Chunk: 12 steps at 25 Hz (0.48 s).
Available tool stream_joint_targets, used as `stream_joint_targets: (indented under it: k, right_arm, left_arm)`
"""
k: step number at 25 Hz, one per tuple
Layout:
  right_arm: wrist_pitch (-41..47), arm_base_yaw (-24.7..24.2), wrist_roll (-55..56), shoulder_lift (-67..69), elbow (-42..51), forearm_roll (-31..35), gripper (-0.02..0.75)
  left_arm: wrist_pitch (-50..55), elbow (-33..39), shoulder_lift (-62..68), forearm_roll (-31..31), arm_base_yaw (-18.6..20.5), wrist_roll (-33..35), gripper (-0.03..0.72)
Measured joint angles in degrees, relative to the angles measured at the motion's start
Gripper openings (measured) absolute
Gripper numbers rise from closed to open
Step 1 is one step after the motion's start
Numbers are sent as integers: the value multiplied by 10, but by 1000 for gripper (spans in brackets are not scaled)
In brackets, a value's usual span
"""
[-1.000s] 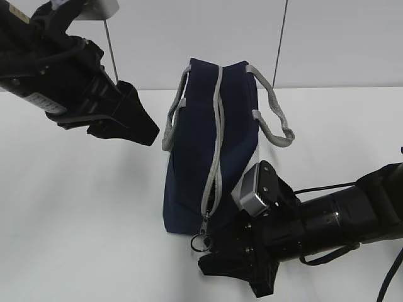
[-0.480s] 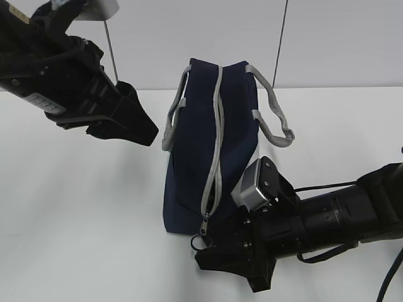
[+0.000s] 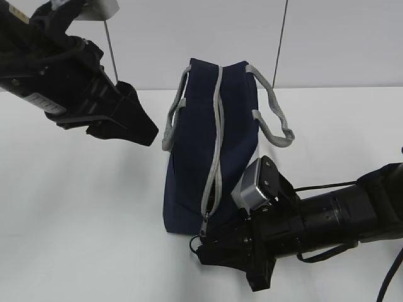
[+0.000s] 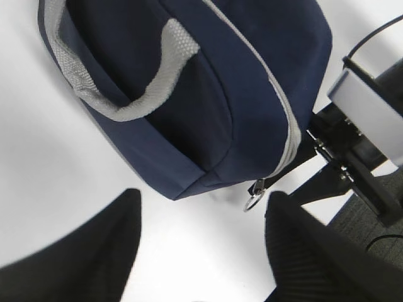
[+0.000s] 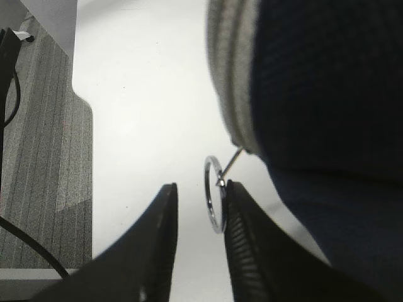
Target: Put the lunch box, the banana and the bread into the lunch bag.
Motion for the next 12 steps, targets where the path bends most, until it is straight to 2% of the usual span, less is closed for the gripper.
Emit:
stream_joint_targets:
  k: [5, 12]
  right_arm:
    - [0, 0, 0, 0, 0, 0, 155]
    - [-8, 0, 1, 0, 0, -2, 29]
  left_arm:
    - [0, 0, 0, 0, 0, 0, 434]
    - [5, 0, 0, 0, 0, 0, 434]
